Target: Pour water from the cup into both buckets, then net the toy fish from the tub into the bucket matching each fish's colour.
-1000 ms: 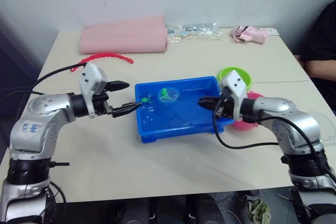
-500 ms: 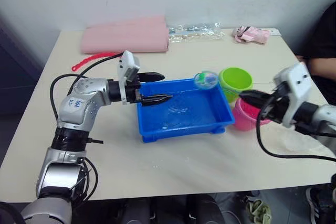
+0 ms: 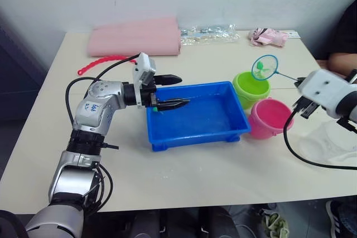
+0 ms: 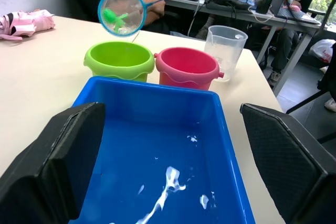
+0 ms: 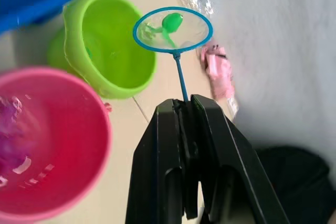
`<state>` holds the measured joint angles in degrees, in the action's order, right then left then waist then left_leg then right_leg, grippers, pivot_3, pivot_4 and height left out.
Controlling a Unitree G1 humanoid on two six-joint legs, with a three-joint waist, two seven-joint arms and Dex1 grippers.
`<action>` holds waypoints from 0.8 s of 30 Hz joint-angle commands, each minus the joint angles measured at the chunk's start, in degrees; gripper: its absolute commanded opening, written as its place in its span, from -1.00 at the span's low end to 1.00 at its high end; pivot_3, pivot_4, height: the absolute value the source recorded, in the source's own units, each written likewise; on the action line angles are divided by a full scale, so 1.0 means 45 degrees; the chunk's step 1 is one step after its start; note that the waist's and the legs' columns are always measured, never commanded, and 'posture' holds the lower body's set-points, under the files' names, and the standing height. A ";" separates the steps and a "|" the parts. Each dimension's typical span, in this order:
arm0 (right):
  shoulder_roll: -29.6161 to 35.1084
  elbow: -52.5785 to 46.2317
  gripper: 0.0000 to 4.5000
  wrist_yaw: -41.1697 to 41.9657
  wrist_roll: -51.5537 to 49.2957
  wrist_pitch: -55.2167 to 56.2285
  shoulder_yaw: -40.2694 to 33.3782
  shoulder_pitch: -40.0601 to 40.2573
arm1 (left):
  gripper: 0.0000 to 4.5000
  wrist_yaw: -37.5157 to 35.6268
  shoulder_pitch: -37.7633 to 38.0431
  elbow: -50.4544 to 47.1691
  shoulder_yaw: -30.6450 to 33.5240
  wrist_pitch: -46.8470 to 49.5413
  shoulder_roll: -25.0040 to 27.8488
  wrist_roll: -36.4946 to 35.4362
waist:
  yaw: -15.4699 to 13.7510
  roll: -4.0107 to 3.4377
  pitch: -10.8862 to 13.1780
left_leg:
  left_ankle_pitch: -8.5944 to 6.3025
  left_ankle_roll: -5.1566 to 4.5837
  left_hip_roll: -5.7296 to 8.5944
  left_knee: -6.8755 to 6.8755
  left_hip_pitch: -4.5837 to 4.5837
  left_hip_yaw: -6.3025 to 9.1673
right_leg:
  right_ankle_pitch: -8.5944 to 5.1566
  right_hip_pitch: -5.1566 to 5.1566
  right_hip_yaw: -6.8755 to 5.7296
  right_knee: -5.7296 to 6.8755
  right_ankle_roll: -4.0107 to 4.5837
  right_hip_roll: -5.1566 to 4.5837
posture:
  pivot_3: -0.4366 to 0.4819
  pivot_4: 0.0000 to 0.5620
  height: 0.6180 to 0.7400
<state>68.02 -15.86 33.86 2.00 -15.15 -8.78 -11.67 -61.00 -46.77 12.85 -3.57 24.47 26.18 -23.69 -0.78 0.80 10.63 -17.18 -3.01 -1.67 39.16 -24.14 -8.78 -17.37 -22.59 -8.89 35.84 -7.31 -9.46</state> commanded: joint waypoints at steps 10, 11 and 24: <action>0.2419 0.3431 -1.00 -0.2485 0.6571 0.8467 0.1863 -0.1642 | 0.99 0.0521 0.0549 -0.1563 0.0606 0.0444 0.0613 -0.0160 | 0.0228 -0.0010 0.0005 | 0.0012 0.0016 -0.0009 0.0000 0.0003 0.0011 | -0.0002 0.0004 -0.0001 0.0003 -0.0001 -0.0002 | -0.05 -0.47 0.96; 0.2379 0.3547 -1.00 -0.2439 0.6594 0.8647 0.1859 -0.1784 | 0.99 0.0549 0.0581 -0.1602 0.0621 0.0467 0.0629 -0.0163 | 0.0229 -0.0010 0.0005 | 0.0013 0.0016 -0.0012 -0.0001 0.0003 0.0013 | -0.0002 0.0004 -0.0002 0.0003 0.0000 -0.0001 | -0.05 -0.47 0.96; 0.2179 0.4933 -1.00 -0.2206 0.7816 1.1046 0.2881 -0.3717 | 0.99 0.0820 0.0718 -0.1997 0.0714 0.0636 0.0798 -0.0246 | 0.0235 -0.0041 0.0024 | 0.0015 0.0013 -0.0010 0.0007 0.0004 0.0013 | -0.0002 0.0007 0.0001 0.0006 0.0000 -0.0002 | -0.05 -0.47 0.96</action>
<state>78.12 6.30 24.05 36.66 32.53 4.48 -26.28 -57.58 -43.15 6.22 -1.70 27.75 29.29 -24.10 0.28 0.62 10.74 -17.11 -2.95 -1.73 39.18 -24.12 -8.72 -17.39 -22.56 -8.89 35.87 -7.30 -9.46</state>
